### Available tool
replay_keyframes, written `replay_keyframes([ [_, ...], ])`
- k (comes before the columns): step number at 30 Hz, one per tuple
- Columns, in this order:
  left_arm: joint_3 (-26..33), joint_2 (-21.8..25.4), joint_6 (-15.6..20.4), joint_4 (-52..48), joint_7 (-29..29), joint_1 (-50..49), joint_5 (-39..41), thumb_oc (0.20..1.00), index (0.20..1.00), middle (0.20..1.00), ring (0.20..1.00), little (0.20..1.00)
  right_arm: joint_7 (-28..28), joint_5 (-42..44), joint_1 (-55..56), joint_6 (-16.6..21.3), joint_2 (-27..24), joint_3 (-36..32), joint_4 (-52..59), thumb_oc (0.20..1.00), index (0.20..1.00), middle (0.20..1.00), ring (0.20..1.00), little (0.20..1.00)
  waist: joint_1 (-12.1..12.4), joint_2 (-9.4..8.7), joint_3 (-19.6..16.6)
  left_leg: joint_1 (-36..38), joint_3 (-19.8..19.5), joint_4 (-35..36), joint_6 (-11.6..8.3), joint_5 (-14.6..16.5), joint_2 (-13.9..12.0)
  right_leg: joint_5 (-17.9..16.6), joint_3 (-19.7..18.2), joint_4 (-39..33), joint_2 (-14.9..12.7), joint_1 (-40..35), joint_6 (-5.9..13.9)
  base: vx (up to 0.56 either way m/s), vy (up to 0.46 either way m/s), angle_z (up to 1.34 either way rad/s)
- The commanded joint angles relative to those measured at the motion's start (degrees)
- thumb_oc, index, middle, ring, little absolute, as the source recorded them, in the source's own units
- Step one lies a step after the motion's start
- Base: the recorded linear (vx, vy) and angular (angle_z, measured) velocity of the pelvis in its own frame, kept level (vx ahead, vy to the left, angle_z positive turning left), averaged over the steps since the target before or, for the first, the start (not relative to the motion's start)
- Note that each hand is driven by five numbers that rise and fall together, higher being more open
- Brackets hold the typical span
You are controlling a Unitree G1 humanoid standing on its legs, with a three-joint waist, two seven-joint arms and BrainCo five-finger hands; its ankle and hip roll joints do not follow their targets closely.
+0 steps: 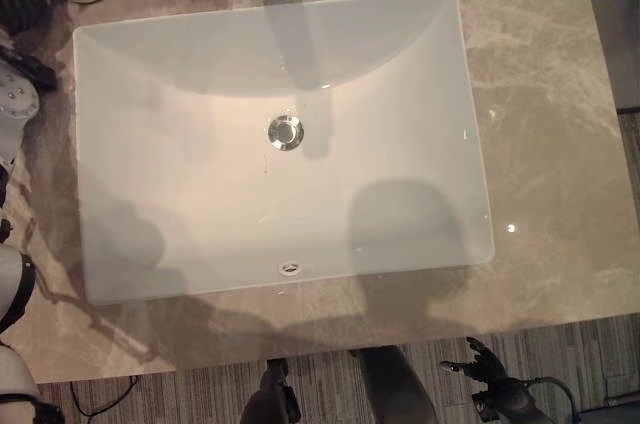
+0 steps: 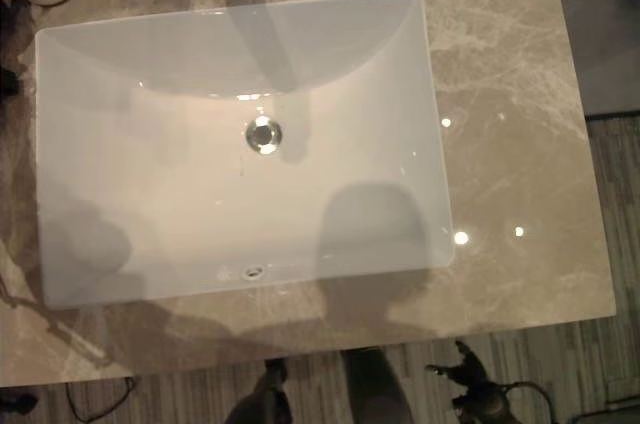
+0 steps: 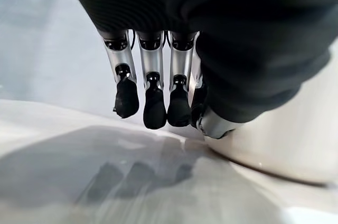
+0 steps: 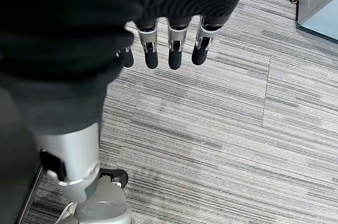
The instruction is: Put brush and paste in cup on sink, flatten towel.
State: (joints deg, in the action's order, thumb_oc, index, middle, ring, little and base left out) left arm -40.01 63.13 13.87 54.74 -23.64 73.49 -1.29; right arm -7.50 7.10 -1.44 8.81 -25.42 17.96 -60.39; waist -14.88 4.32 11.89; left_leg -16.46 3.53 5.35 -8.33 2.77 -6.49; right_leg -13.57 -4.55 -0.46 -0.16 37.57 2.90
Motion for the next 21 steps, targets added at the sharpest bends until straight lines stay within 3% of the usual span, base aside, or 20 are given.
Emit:
replay_keyframes([
  [1,0.2,-1.1,2.6,-1.4,-2.3,1.1,-1.5,0.200,0.200,0.200,0.200,0.200,-1.4,0.5,2.0,0.6,-1.8,0.3,-0.4,1.000,1.000,1.000,1.000,1.000,-1.8,0.85,-1.9,7.9,0.5,-0.4,-0.51,-6.0,2.6,-2.4,0.1,-4.5,-2.2,-0.8,5.83,0.00,0.000,0.00],
  [9,2.2,-4.4,2.8,-1.8,-2.7,0.8,0.5,0.200,0.200,0.200,0.200,0.200,-1.6,0.8,1.9,0.4,-1.6,0.2,-0.7,1.000,1.000,1.000,1.000,1.000,-2.1,0.55,-2.0,8.0,0.9,-0.4,-0.62,-5.5,2.6,-2.2,0.3,-4.5,-2.3,-0.8,5.79,0.00,-0.002,0.01],
  [14,2.6,-5.8,1.1,2.2,-2.7,1.2,0.4,0.200,0.200,0.200,0.200,0.200,-1.7,0.2,1.5,-0.3,-1.7,0.6,-1.6,1.000,1.000,1.000,1.000,1.000,-1.8,0.24,-2.1,9.2,1.4,-0.4,-0.50,-4.4,2.7,-2.5,0.4,-4.5,-2.5,-1.7,6.01,0.00,0.000,0.00],
  [18,8.4,-5.5,0.3,3.7,-2.6,-5.1,2.2,0.200,0.200,0.200,0.200,0.200,-1.0,0.0,1.2,-1.6,-2.2,-0.2,-3.4,1.000,1.000,1.000,1.000,1.000,-0.9,-0.01,-3.4,13.2,1.4,-0.4,0.08,-2.1,3.0,-2.4,1.6,-4.5,-3.7,-5.6,6.36,0.00,0.027,-0.02],
  [21,17.3,-3.0,1.2,-3.1,-2.3,-17.5,3.9,0.200,0.200,0.200,0.200,0.200,0.4,-0.7,1.5,-3.0,-1.9,-2.4,-6.5,1.000,1.000,1.000,1.000,1.000,1.4,-0.95,-5.8,18.4,0.8,-0.4,1.08,-0.3,3.4,-2.2,3.1,-4.5,-5.2,-10.8,6.82,-0.04,0.103,0.21],
])
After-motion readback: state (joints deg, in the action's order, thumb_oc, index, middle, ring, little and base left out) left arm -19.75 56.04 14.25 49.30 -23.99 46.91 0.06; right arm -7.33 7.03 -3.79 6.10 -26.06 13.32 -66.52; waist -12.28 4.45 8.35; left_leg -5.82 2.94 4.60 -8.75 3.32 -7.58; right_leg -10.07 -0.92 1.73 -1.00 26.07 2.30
